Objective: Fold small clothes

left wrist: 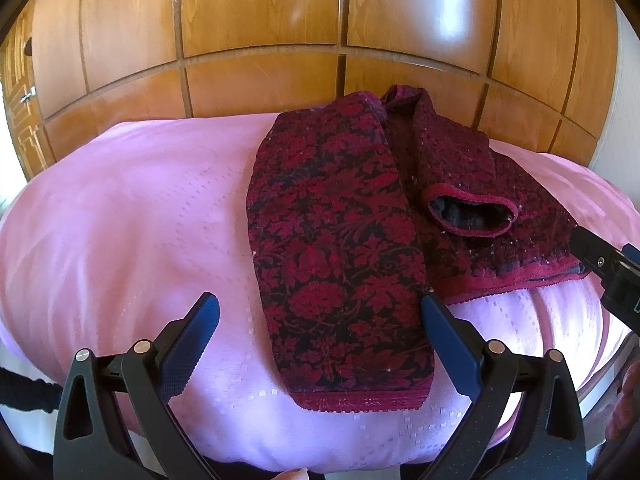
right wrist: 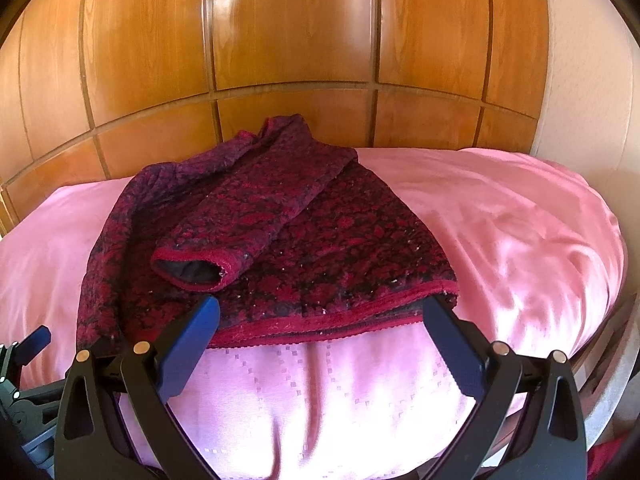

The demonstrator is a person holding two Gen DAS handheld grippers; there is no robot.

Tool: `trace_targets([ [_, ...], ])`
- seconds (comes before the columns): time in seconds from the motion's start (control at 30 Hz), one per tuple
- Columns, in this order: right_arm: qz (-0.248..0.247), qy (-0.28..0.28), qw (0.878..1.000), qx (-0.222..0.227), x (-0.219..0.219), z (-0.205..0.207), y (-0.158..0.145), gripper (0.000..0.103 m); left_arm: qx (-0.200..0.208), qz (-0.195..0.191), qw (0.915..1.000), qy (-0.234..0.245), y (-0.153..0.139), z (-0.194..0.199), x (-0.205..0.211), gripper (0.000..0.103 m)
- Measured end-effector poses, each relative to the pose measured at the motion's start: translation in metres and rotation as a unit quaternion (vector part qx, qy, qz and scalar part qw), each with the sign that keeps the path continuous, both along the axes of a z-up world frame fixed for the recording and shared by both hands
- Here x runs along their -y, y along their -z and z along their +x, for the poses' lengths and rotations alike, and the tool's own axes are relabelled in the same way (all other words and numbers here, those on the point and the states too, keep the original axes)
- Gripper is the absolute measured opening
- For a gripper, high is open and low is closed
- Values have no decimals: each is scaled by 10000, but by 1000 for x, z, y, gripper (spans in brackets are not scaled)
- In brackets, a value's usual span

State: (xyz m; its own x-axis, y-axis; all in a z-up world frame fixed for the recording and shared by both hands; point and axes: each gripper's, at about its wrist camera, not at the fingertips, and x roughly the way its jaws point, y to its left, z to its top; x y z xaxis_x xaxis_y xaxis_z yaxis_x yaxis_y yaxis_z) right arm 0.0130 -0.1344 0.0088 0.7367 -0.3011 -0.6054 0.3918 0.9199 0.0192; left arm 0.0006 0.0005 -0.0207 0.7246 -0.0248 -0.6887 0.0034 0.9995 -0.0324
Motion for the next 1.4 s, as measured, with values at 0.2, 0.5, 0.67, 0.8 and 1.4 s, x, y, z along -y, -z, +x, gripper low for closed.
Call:
trace_targets([
  [0.2,37,-48,10000,-69,-2,2,4,101,-46,-19,10000,7,2,1,-1,99],
  [0.5,39,-169,9998,2,-5,2,3,101,-90,-32,9999,74,4,7,-2,99],
  [0.67,117,-397,9991,80,-7,5,1,101,-88,-36,9998,171,7,11,-1,85],
  [0.8,96,-728,9970,236,-8,15,-8,101,-119,-20,9991,399,11,14,5,65],
  [1.4,-394,-1934,9796,-372,-11,103,-4,0,463,-1381,9876,579,-50,17,-83,18],
])
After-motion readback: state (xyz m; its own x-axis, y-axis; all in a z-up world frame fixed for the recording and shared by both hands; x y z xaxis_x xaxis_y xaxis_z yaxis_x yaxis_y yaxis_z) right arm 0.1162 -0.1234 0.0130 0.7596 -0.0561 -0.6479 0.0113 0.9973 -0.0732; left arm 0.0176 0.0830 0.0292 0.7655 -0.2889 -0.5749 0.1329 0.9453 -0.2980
